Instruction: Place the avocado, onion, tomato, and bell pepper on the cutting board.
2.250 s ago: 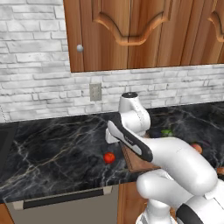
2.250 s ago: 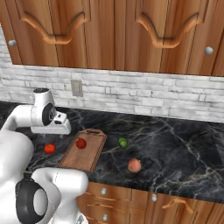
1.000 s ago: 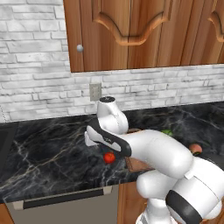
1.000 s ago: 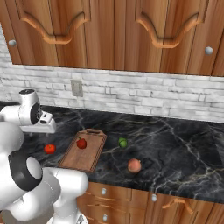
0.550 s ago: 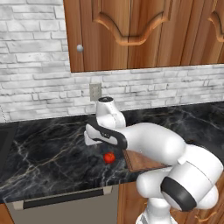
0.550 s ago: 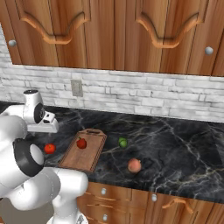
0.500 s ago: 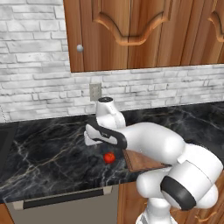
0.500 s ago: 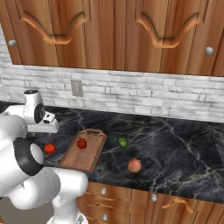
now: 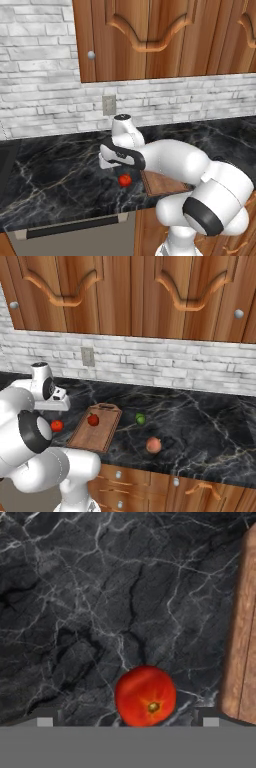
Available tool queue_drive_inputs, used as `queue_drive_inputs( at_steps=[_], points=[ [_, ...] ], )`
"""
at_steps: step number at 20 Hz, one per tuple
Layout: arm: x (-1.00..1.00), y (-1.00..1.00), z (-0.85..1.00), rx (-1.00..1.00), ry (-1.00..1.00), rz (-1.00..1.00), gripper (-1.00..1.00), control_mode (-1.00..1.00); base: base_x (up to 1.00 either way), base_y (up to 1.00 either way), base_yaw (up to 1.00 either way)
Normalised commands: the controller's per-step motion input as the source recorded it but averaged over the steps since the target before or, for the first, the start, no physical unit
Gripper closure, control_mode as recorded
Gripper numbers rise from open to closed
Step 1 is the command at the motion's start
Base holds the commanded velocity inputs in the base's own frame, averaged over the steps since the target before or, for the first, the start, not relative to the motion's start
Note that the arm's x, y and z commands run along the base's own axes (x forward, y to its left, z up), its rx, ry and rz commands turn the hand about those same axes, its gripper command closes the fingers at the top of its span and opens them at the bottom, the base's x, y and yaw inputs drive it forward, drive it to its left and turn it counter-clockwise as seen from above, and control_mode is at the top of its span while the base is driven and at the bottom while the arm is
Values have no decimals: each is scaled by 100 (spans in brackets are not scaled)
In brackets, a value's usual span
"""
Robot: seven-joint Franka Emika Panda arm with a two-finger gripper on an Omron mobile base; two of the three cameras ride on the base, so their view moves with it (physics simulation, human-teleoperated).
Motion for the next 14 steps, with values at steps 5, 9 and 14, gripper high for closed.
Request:
queue_drive_inputs(
  at_steps=[5, 9, 14],
  points=[
    [-5, -12, -15, 0, 0, 0, -100, -100, 0, 0, 0],
    [-18, -3, -9, 0, 0, 0, -100, -100, 0, 0, 0],
    [-16, -10, -8, 0, 0, 0, -100, -100, 0, 0, 0]
  ],
)
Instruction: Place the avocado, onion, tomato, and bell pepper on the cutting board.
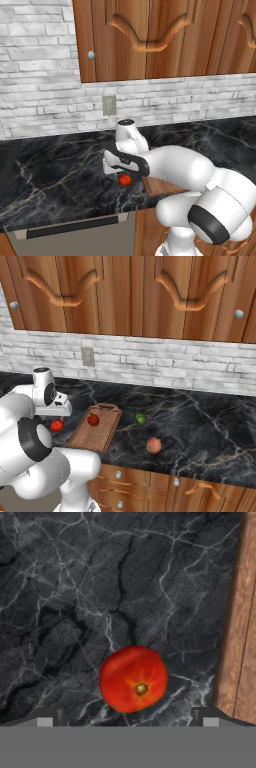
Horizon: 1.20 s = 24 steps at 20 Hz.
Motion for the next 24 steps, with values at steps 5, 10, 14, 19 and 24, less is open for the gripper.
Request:
queue_drive_inputs(
  at_steps=[5, 10, 14, 19, 24],
  points=[
    [0, -8, -9, 0, 0, 0, -100, -100, 0, 0, 0],
    [4, 0, -18, 0, 2, 0, -100, -100, 0, 0, 0],
    [3, 0, -19, 0, 2, 0, -100, -100, 0, 0, 0],
    [12, 0, -15, 0, 2, 0, -100, -100, 0, 0, 0],
    [14, 0, -15, 0, 3, 0, -100, -100, 0, 0, 0]
  ],
)
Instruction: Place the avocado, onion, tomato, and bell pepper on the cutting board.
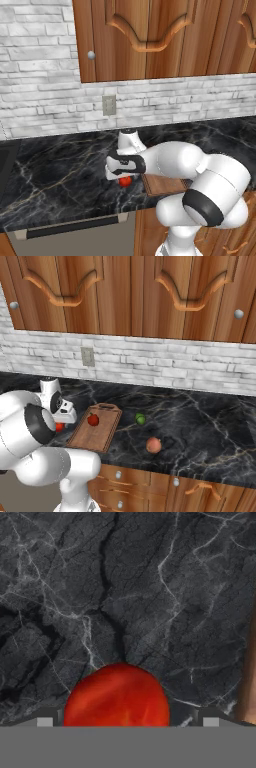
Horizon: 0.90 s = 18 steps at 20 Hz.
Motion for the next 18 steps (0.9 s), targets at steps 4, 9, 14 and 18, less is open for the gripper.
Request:
queue_drive_inputs(
  at_steps=[4, 9, 14, 18],
  points=[
    [3, 1, -16, 0, 3, 0, 100, -100, 0, 0, 0],
    [-6, 0, 2, 0, 0, 0, 100, -100, 0, 0, 0],
    [-37, -26, 49, 0, 0, -1, 100, -100, 0, 0, 0],
    [-33, -75, 59, 0, 0, -10, 100, -100, 0, 0, 0]
  ],
)
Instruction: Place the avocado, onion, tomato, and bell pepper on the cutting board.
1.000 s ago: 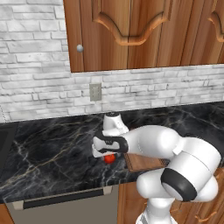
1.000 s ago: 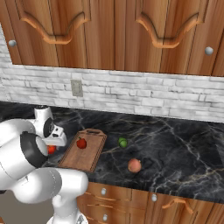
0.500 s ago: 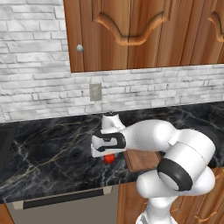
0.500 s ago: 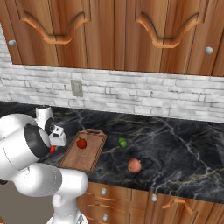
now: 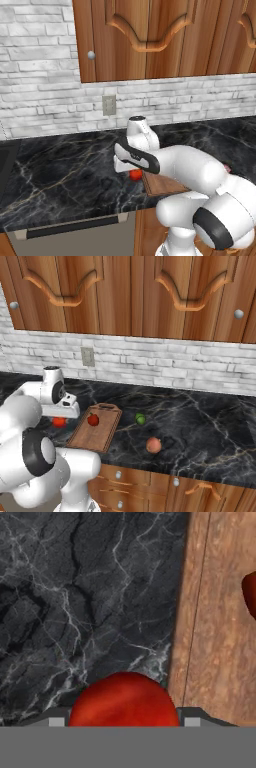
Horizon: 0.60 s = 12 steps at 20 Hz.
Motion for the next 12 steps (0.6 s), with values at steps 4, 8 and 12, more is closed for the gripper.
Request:
queue_drive_inputs(
  at_steps=[4, 8, 12],
  points=[
    [-14, -89, 29, 0, 0, -12, 100, -100, 0, 0, 0],
    [0, -53, 1, 0, 1, -8, 100, -100, 0, 0, 0],
    [3, -8, -2, 0, 2, 0, 100, -100, 0, 0, 0]
  ],
)
